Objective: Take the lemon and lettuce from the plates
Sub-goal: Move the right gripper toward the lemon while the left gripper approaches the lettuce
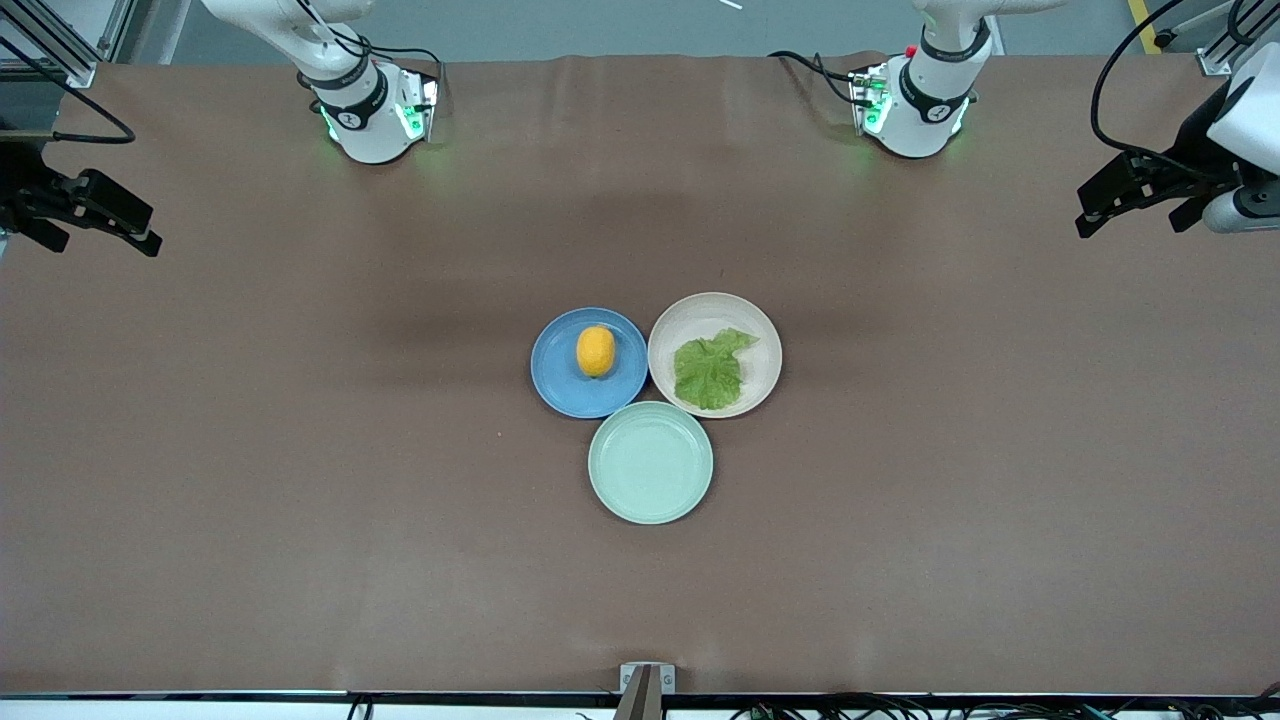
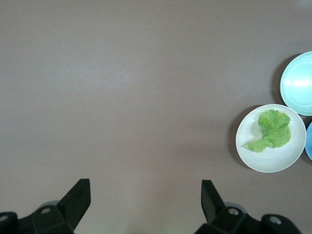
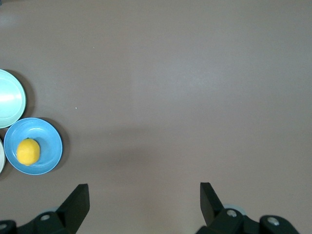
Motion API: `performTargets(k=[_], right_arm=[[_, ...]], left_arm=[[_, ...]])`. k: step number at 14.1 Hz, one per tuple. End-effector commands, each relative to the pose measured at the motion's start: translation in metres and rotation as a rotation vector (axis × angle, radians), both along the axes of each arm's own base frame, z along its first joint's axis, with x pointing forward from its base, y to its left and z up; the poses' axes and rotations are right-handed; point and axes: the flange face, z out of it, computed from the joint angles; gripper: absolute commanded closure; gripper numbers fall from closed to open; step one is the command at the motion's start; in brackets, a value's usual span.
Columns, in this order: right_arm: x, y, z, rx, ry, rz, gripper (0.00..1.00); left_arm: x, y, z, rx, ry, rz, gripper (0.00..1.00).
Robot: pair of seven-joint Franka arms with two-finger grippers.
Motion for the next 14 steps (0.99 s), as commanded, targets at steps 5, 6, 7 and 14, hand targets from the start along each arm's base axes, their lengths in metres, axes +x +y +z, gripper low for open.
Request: performTargets(k=[5,6,7,14], right_arm=[[0.000,-0.001,0.004,-0.016,-0.004,0.000,0.00],[0.000,-0.001,0.004,-0.014,-0.004,0.000,0.00],[0.001,0.000,0.004,-0.010,-0.009,0.001,0.00],[0.013,0.131,-0.043,-0.007,0.056,0.215,0.00]], left_arm=[[0.024,0.001,-0.002,-0.017,0.007,0.003,0.00],[0.025,-0.003,-0.008,-0.018,0.024,0.006,0.00],[0.028,-0.008,-0.024,-0.020,0.051,0.010,0.00],[0.060,-0.122,-0.181,-0.049,0.160,0.257,0.00]])
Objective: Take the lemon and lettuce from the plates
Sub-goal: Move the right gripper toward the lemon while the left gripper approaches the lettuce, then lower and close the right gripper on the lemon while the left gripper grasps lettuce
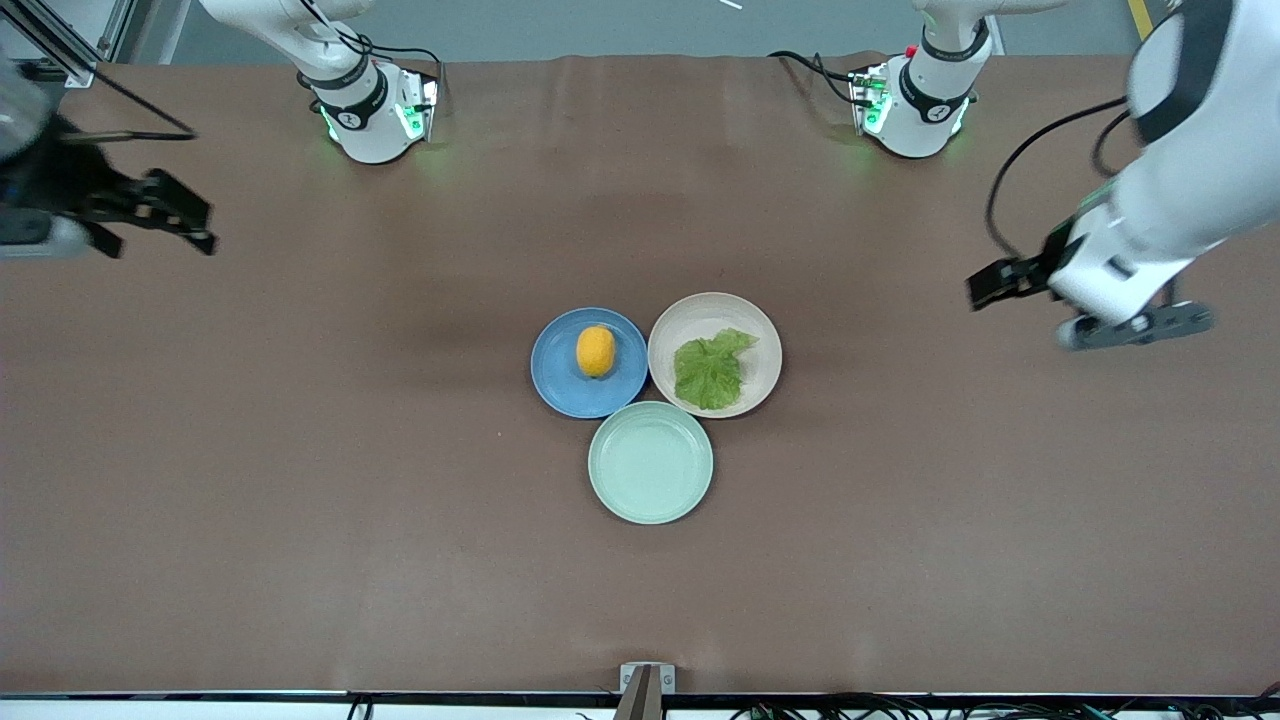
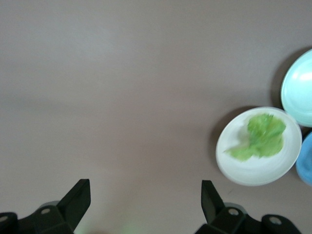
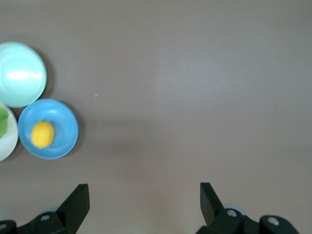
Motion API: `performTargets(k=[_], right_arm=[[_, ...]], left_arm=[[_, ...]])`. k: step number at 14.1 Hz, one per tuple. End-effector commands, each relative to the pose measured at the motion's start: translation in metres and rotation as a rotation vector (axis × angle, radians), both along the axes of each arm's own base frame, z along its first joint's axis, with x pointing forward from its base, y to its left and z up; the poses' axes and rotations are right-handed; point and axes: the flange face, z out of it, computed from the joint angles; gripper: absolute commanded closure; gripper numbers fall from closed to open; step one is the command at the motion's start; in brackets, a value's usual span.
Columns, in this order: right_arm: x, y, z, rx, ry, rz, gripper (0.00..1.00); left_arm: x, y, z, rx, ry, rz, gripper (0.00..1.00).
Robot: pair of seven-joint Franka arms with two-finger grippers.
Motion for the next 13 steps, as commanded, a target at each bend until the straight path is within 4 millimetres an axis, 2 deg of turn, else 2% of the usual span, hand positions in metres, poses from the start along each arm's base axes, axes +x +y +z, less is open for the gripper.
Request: performTargets(k=[1,2,3,4,5,6,8,11,13], right_arm=[[0.012,0.060,-0.034,-0.012,0.028,0.087,0.00],[0.016,0.077,-0.048,-0.014,0.037,0.116,0.00],[0.024,0.099,-0.072,-0.014,0.047,0.145,0.00],[0.021,0.129,-0.092,-0.025,0.074,0.194,0.00],[0.013,0.167,-0.114,-0.054,0.099,0.250,0.00],[0.010,0.189,-0.135,-0.069,0.125,0.244,0.00],[-0.003,0.244,-0.178,-0.080,0.154,0.199,0.00],[-0.025,0.307,-0.229,-0.077,0.125,0.164,0.00],[-0.036,0.329,-0.266,-0.077,0.110,0.115,0.00]], left_arm=[[0.004,-0.048,-0.065,-0.023,0.003,0.173,0.00],[0.003,-0.071,-0.089,-0.028,-0.004,0.231,0.00],[0.002,-0.090,-0.112,-0.033,-0.010,0.280,0.00],[-0.001,-0.108,-0.135,-0.036,-0.008,0.323,0.00],[-0.003,-0.123,-0.154,-0.023,-0.012,0.350,0.00],[-0.006,-0.139,-0.176,0.007,-0.013,0.391,0.00],[-0.010,-0.160,-0.205,0.035,-0.027,0.503,0.00],[-0.023,-0.195,-0.247,0.032,-0.009,0.670,0.01],[-0.028,-0.207,-0.268,0.038,-0.017,0.740,0.02]])
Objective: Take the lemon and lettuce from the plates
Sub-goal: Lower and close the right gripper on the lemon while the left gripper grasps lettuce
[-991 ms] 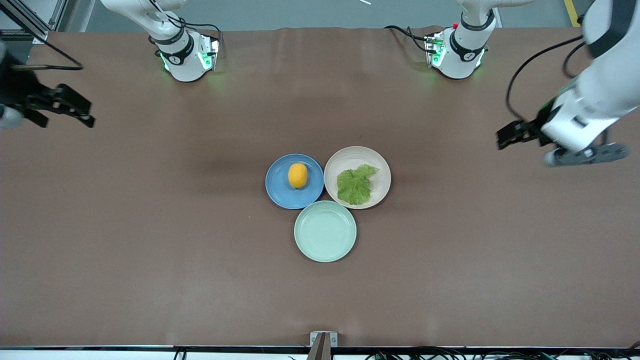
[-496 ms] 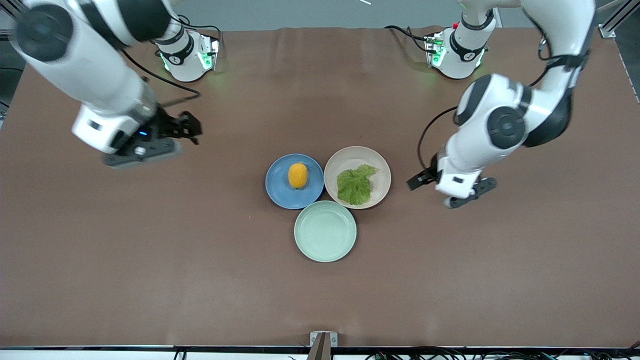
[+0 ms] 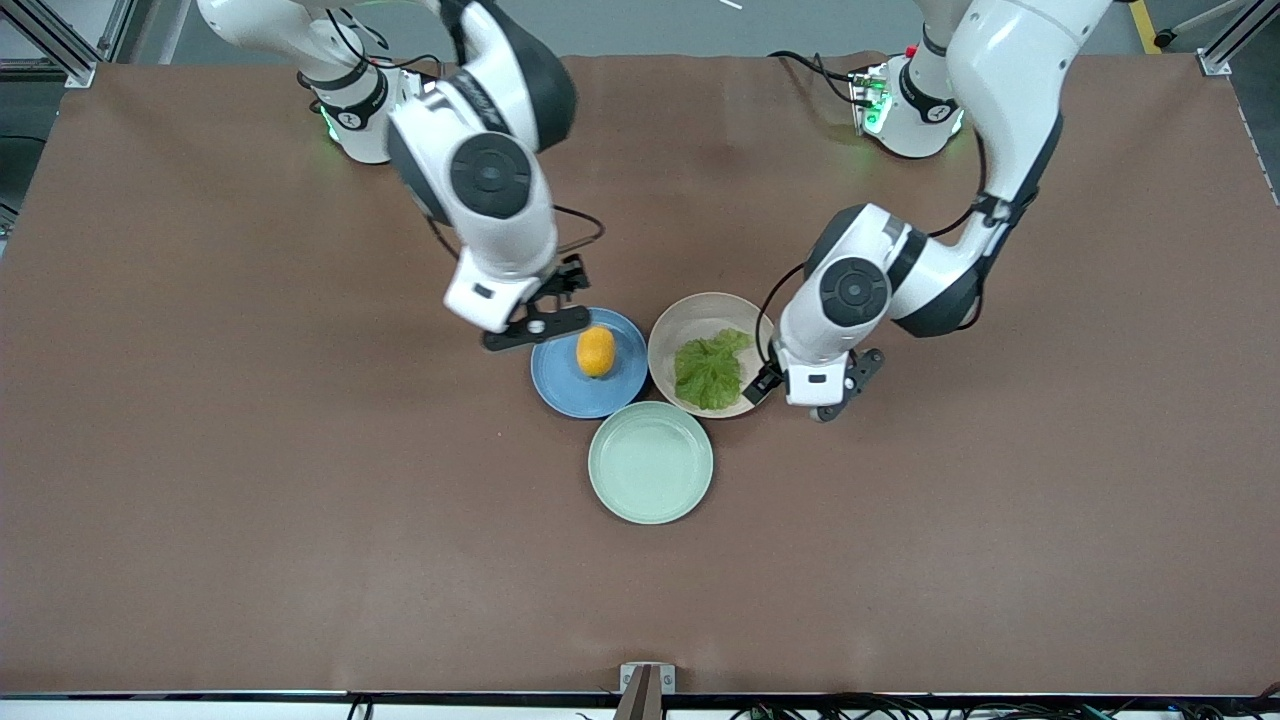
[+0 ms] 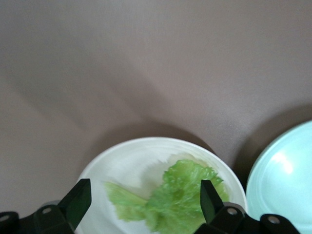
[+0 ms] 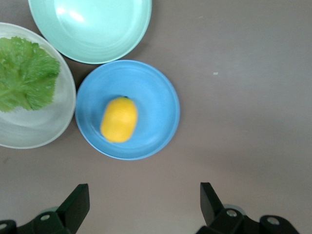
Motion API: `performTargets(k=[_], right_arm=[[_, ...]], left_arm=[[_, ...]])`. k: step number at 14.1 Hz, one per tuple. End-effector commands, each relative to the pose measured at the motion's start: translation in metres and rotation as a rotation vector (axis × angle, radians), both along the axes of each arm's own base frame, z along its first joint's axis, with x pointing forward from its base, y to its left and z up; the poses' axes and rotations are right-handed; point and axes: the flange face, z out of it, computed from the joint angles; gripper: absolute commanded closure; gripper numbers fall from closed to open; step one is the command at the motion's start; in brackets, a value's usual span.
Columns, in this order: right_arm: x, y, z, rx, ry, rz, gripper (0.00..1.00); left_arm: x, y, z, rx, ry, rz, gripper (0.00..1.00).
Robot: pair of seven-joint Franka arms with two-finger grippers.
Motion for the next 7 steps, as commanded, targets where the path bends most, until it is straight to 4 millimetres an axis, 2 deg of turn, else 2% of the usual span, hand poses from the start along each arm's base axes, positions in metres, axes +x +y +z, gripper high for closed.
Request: performTargets(k=[1,3,6,7], right_arm=[[-0.009,0.013,-0.040,0.008,-0.024,-0.066,0.00],[-0.015,0.015,-0.069,0.056,-0.044,-0.085,0.00],[-0.017,0.019,-0.112,0.099,-0.026,-0.130,0.00],[-0.014,0.017,-0.119,0.098,-0.027,-0.136,0.00]], left_arm=[[-0.007,-0.020,-0.024,0.009,-0.015,0.085,0.02],[-0.015,-0.032,-0.041,0.004,-0.006,0.096,0.05],[-0.020,-0.037,-0.054,0.007,0.012,0.111,0.16],[-0.023,-0.041,-0.055,0.010,0.014,0.115,0.22]])
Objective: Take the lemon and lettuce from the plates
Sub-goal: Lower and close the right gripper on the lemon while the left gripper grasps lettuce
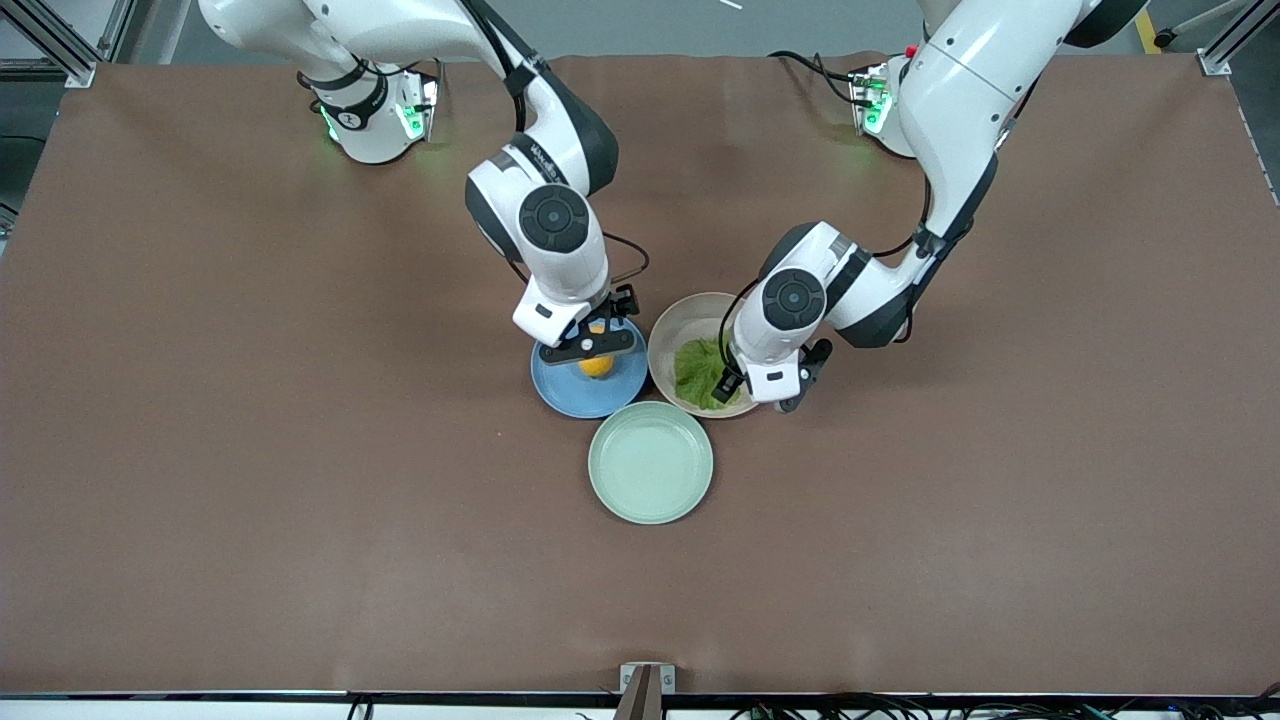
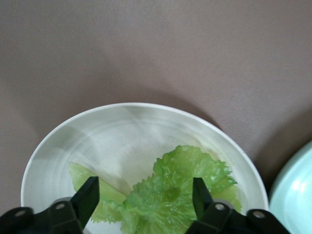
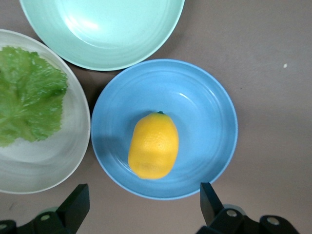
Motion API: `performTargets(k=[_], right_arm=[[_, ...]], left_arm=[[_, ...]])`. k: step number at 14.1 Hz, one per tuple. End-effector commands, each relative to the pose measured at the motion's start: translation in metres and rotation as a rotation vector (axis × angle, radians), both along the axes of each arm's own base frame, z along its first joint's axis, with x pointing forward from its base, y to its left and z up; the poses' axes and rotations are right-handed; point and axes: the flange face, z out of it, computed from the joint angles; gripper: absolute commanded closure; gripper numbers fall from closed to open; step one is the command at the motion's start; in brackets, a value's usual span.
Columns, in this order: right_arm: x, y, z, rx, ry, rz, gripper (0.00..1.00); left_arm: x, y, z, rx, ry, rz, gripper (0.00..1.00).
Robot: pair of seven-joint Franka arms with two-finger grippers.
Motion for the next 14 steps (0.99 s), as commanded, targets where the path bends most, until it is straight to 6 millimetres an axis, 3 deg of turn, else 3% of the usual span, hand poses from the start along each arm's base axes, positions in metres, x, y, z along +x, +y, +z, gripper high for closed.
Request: performTargets(k=[1,4,7,10,14], right_arm=[[0.003,-0.004,-0.020,0.008,0.006,-0.041,0.00],[0.008,-0.010,-0.044,-0.006,0.020,-0.056,0.00],[0.005,-0.004,-0.063,-0.008,0.013,-0.106,0.00],[0.007,-0.006,-0.076,-0.011,0.014,-0.114,0.00],[0.010,-0.008,-0.088,-0.009,0.011,-0.123,0.04]], left_arm=[[-0.003,-0.010,0.000,0.009,-0.014,0.012,0.31],[-0.008,-0.014,-0.007,0.014,-0.003,0.019,0.58],[-0.006,-0.013,-0.004,0.012,-0.010,0.016,0.85],[0.005,-0.006,0.014,0.009,-0.036,0.022,0.99],[0.021,0.015,0.078,0.063,-0.114,-0.034,1.00]])
